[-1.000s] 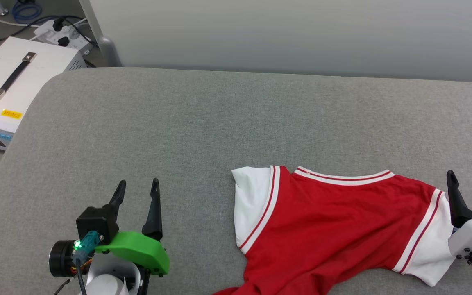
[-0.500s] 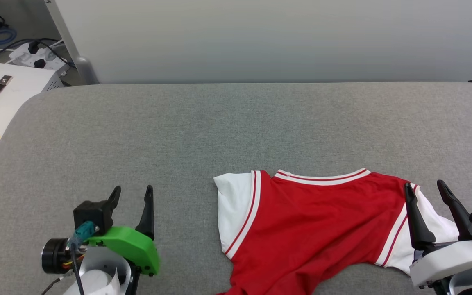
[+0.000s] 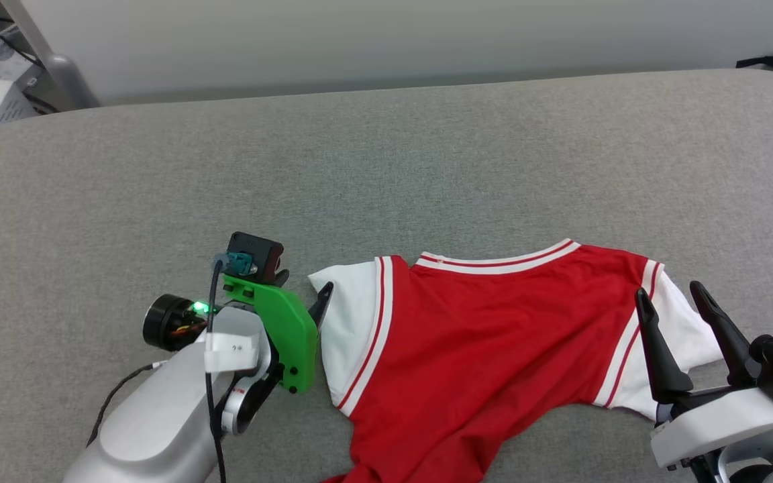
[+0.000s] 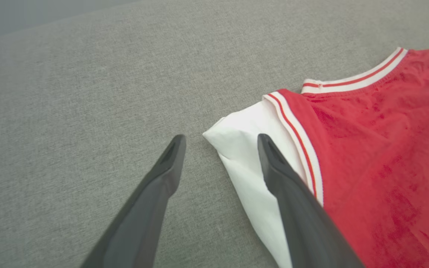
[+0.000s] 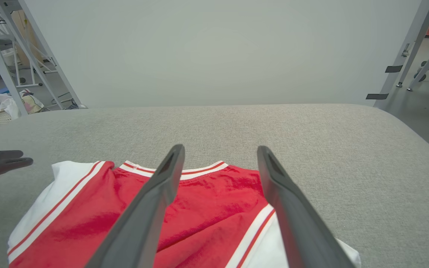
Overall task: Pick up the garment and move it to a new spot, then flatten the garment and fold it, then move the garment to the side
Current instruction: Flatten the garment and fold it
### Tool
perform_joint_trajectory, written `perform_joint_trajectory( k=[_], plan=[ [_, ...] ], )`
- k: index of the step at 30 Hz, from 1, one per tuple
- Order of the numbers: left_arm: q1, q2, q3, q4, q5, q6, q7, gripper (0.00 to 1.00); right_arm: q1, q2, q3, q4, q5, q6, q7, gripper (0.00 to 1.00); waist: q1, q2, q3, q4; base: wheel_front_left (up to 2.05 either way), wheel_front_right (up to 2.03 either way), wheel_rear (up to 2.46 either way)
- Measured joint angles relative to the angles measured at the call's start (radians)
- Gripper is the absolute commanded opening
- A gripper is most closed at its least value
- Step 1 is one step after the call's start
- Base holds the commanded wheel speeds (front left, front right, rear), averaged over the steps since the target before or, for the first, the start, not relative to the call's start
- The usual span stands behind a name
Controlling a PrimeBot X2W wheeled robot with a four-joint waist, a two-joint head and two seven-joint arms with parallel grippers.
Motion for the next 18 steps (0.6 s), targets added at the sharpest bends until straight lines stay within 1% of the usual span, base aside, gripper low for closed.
perform_joint_trajectory(
  k=[3, 10, 15, 16, 17, 18],
  plan=[
    [-0.05, -0.006, -0.027, 0.06, -0.003, -0.03, 0.079, 1.0, -0.006, 0.004, 0.009, -0.001, 0.007, 0.0, 0.0, 1.0, 0.0, 0.0, 0.022, -0.02, 0.0, 0.0, 0.0],
    [-0.141, -0.024, -0.068, 0.208, -0.006, -0.056, 0.206, 1.0, -0.022, 0.015, 0.01, 0.017, 0.031, 0.0, -0.015, 1.0, 0.0, 0.0, 0.082, -0.058, 0.0, 0.0, 0.0],
    [-0.205, -0.03, -0.104, 0.27, -0.011, -0.108, 0.319, 1.0, -0.035, 0.021, 0.013, 0.039, 0.051, 0.0, -0.032, 1.0, 0.0, 0.0, 0.112, -0.083, 0.0, 0.0, 0.0],
    [-0.217, -0.028, -0.114, 0.276, -0.009, -0.117, 0.344, 0.76, -0.04, 0.022, 0.012, 0.043, 0.052, 0.0, -0.033, 1.0, 0.0, 0.0, 0.116, -0.088, 0.0, 0.0, 0.0],
    [-0.229, -0.027, -0.124, 0.279, -0.006, -0.128, 0.365, 0.49, -0.042, 0.022, 0.011, 0.048, 0.052, 0.0, -0.035, 1.0, 0.0, 0.0, 0.12, -0.093, 0.0, 0.0, 0.0],
    [-0.236, -0.027, -0.129, 0.281, -0.007, -0.138, 0.379, 0.1, -0.042, 0.022, 0.008, 0.052, 0.053, 0.0, -0.04, 1.0, 0.0, 0.0, 0.123, -0.096, 0.0, 0.0, 0.0]
  ],
)
